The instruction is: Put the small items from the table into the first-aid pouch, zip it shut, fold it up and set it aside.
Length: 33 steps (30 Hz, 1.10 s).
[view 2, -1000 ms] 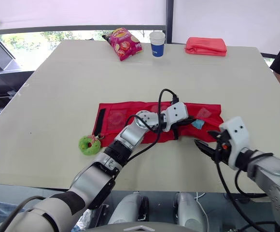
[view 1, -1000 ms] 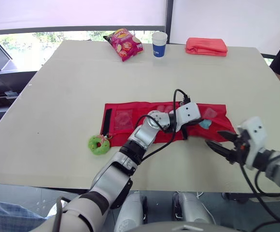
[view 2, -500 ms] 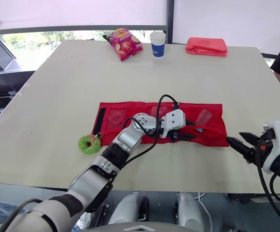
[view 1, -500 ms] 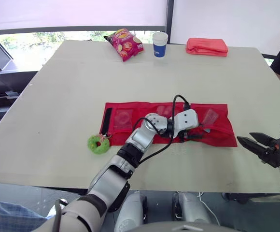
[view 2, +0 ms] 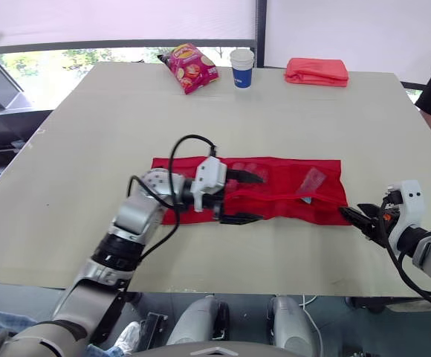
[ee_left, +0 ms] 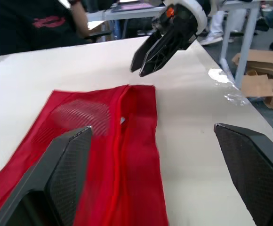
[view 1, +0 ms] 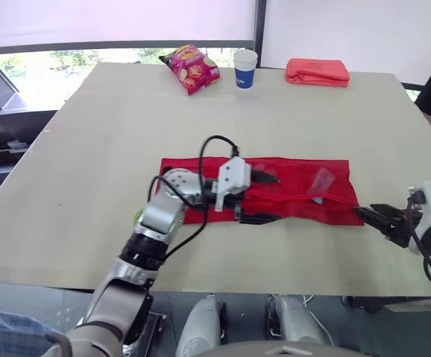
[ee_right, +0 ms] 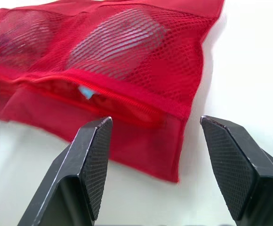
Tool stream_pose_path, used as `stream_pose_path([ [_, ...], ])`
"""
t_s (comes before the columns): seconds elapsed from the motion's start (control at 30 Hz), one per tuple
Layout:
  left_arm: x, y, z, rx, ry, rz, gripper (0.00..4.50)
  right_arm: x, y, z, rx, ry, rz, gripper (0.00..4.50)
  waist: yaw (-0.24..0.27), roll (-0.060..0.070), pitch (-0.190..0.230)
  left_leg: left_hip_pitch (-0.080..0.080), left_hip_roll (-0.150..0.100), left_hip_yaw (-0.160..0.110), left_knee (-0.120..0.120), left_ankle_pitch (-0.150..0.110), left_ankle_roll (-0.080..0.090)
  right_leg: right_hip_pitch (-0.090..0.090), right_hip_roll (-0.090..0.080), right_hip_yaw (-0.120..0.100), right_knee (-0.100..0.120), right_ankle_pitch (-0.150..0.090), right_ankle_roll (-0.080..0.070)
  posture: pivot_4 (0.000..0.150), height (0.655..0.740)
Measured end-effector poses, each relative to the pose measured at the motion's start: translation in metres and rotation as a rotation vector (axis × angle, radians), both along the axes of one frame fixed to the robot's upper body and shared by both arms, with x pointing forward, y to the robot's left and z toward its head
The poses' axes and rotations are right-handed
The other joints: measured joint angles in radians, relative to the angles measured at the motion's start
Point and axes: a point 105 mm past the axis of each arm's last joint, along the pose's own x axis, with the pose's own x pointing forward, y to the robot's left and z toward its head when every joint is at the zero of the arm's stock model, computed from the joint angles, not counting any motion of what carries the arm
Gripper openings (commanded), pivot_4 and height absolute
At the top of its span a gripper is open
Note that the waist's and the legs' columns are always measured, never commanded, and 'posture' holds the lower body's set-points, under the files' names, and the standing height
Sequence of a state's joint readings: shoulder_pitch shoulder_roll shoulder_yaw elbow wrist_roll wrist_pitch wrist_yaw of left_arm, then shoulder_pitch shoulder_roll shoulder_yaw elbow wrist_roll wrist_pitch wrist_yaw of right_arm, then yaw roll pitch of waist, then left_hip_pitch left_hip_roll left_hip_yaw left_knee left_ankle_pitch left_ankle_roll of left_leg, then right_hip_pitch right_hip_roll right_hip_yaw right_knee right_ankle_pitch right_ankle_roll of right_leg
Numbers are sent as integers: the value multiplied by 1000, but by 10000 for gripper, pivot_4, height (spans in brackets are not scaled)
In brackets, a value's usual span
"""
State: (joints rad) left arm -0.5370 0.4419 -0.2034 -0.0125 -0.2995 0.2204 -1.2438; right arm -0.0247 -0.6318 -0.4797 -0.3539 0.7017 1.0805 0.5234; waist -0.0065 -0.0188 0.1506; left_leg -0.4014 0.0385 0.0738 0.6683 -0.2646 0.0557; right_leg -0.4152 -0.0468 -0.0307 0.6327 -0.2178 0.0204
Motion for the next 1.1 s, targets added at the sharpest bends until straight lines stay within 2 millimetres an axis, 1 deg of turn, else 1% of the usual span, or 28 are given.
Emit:
stream_pose_path([
  [0.07, -2, 9, 5, -5, 1, 18, 43905, 7, -2, -3, 3, 10, -16, 31910, 2, 0, 0, 0, 0, 0, 0, 0, 0, 0, 0, 0, 0, 0, 0, 1500, 7400],
  [0.13, -4, 25, 12, -5, -7, 60, 43905, 17, -4, -10, 13, 34, -31, 31910, 0, 0, 0, 0, 0, 1, 0, 0, 0, 0, 0, 0, -1, 0, 0, 1500, 7400],
  [0.23, -4, 37, 17, -3, -19, 108, 43905, 22, -1, -21, -4, 63, -19, 31910, 2, 0, 0, 0, 0, 0, 0, 0, 0, 0, 0, 0, -1, 0, 0, 1500, 7400],
  [0.33, -5, 45, 16, 0, -13, 153, 45000, 27, 6, -24, -24, 57, 17, 23464, -1, 0, 0, 0, 0, 1, 0, 0, 0, 1, 0, 1, -1, 0, 0, 1500, 7400],
  [0.37, -6, 45, 17, 0, -14, 161, 45000, 28, 7, -25, -27, 55, 25, 18087, -1, 0, 0, 1, 0, 1, 0, 0, 0, 1, 0, 0, -1, 0, 0, 1500, 7400],
  [0.43, -6, 47, 18, 1, -22, 179, 45000, 31, 8, -27, -47, 49, 33, 8740, -2, 0, 0, 1, 0, 1, 0, 0, 0, 1, 0, 0, 0, 0, 0, 1500, 7400],
  [0.47, -6, 49, 19, 1, -29, 191, 45000, 31, 9, -27, -61, 44, 39, 5797, -2, 0, 0, 2, 0, 1, 0, 0, 0, 1, 0, 0, 0, 0, 0, 1500, 7400],
  [0.5, -7, 50, 19, 0, -32, 200, 45000, 32, 9, -27, -70, 38, 46, 1903, -3, 0, 0, 2, 0, 1, 0, 0, 0, 1, 1, 0, 0, 0, 0, 1500, 7400],
  [0.53, -7, 52, 18, 4, -32, 215, 45000, 33, 10, -25, -79, 28, 60, 647, -3, 0, 0, 2, 0, 1, 0, 0, 0, 1, 1, 0, 0, 0, 0, 1500, 7400],
  [0.73, -6, 53, 16, 2, -30, 230, 45000, 34, 8, -26, -100, 23, 43, 647, -3, 0, 0, 2, 0, 2, 0, 0, 0, 1, 1, 0, 0, 0, 0, 1500, 7400],
  [0.83, -6, 53, 17, 2, -39, 229, 45000, 34, 0, -24, -109, 21, 3, 647, 0, 0, 0, 2, 0, 3, 0, 0, 0, 1, 0, 0, 0, 0, 0, 1500, 7400],
  [0.87, -6, 53, 17, 5, -40, 226, 45000, 30, -8, -23, -142, 24, -16, 647, 8, 0, 0, 1, -1, 2, 0, 0, 0, 1, 0, 0, 0, 0, 0, 1500, 7400],
  [0.9, -6, 53, 16, 8, -40, 226, 45000, 28, -11, -22, -157, 29, -20, 647, 13, 1, 0, 1, -1, 2, 0, 0, 0, 1, -1, 0, 0, 0, 0, 1500, 7400],
  [0.93, -7, 54, 16, 13, -40, 223, 45000, 20, -26, -21, -236, 44, -34, 647, 24, 2, 1, 0, -1, 2, 0, 0, 0, 1, -1, 0, -1, 0, 0, 1500, 7400],
  [0.97, -7, 56, 16, 20, -38, 226, 45000, 15, -35, -20, -276, 55, -49, 647, 27, 2, 0, 0, -2, 1, -1, 0, 0, 1, -1, 0, -1, 0, 0, 1500, 7400],
  [1.0, -6, 57, 15, 26, -36, 229, 45000, 9, -51, -17, -350, 62, -74, 647, 30, 2, 0, 0, -2, 1, 0, 0, 0, 1, -1, 0, -3, 0, 0, 1500, 7400],
  [1.03, -6, 57, 15, 27, -36, 228, 45000, 4, -60, -16, -402, 76, -83, 647, 32, 2, 0, -1, -2, 1, 0, 0, 1, 1, -1, 0, -4, 0, 0, 1500, 7400],
  [1.07, -6, 57, 15, 27, -35, 228, 45000, -2, -74, -13, -469, 89, -107, 647, 33, 2, 0, -1, -2, 1, 0, -1, 1, 2, 0, 0, -5, 0, 1, 1500, 7400],
  [1.1, -6, 57, 15, 27, -34, 228, 45000, -3, -77, -12, -483, 91, -112, 647, 32, 2, 0, -1, -2, 2, 0, -1, 1, 2, 0, 0, -5, 0, 1, 1500, 7400],
])
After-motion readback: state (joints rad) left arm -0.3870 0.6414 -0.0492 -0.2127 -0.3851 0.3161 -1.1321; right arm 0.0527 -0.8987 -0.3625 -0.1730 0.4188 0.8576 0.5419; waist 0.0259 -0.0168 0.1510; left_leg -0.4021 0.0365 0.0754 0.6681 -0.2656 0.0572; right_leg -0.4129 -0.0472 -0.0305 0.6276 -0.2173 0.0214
